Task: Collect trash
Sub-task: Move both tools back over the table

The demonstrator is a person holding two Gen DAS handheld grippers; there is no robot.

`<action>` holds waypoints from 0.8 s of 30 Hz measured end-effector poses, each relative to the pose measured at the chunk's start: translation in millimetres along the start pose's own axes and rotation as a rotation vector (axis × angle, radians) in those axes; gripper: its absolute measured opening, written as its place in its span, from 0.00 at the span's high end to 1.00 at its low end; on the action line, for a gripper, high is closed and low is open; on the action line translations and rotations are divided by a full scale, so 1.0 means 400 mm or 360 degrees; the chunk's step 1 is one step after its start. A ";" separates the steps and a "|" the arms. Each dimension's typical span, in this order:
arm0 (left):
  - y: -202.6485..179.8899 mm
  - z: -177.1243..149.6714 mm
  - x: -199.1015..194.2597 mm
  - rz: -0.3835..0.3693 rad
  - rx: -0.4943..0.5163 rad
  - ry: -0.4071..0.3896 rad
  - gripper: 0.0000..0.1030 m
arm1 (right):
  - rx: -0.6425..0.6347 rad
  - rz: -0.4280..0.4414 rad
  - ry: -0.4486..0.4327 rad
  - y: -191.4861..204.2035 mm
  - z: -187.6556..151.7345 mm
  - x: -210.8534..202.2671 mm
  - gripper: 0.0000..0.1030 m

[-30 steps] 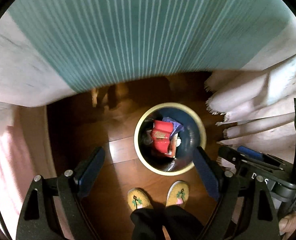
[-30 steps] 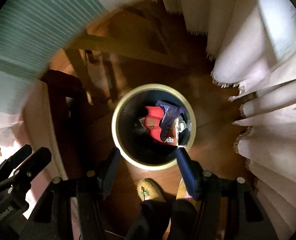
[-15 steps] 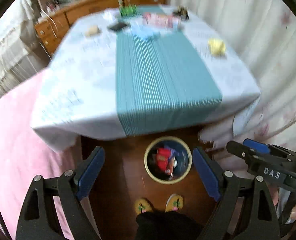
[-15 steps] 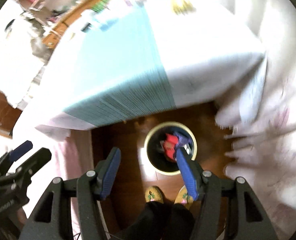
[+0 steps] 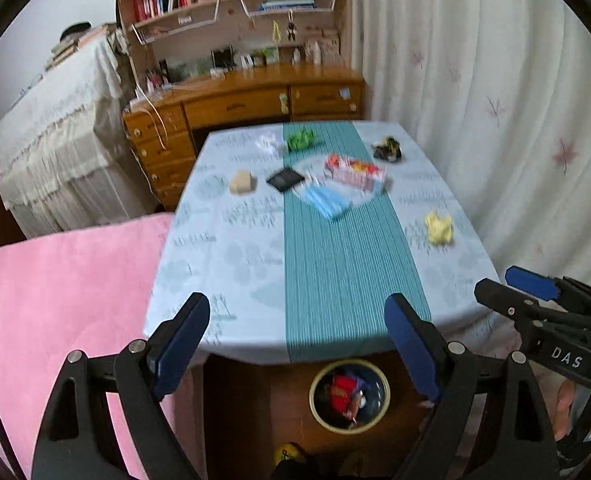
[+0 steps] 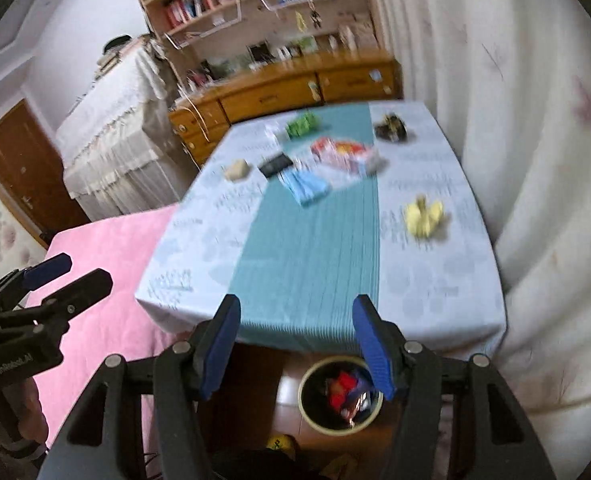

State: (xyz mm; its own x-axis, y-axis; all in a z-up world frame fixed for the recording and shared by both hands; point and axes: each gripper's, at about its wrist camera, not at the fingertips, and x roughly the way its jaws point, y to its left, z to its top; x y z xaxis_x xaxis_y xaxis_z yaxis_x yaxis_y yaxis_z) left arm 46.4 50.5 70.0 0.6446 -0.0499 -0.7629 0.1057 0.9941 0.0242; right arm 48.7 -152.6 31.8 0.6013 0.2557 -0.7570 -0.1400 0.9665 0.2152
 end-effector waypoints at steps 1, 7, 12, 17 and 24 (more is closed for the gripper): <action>0.005 0.016 0.000 0.0004 0.0001 -0.0020 0.15 | -0.0010 0.0000 -0.0011 0.006 0.009 -0.006 0.43; 0.045 0.082 0.036 0.0003 -0.0019 -0.0075 0.15 | -0.0026 0.0016 -0.0054 0.027 0.099 0.032 0.43; 0.128 0.155 0.148 -0.0043 -0.0097 -0.0062 0.15 | -0.0008 -0.0022 -0.0052 0.046 0.181 0.120 0.43; 0.223 0.254 0.330 -0.0115 -0.0123 0.0074 0.15 | 0.0050 -0.0074 -0.0003 0.068 0.258 0.241 0.43; 0.353 0.402 0.593 -0.0189 -0.0111 0.0277 0.15 | 0.0231 -0.0144 0.0098 0.095 0.369 0.459 0.43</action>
State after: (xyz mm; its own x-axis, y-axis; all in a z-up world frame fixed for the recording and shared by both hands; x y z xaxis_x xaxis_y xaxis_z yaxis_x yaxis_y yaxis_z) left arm 336.1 163.4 -3.6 0.4896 -0.1556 -0.8579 0.1162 0.9868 -0.1126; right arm 269.8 -72.5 -8.1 0.5561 0.1730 -0.8129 0.0304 0.9732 0.2280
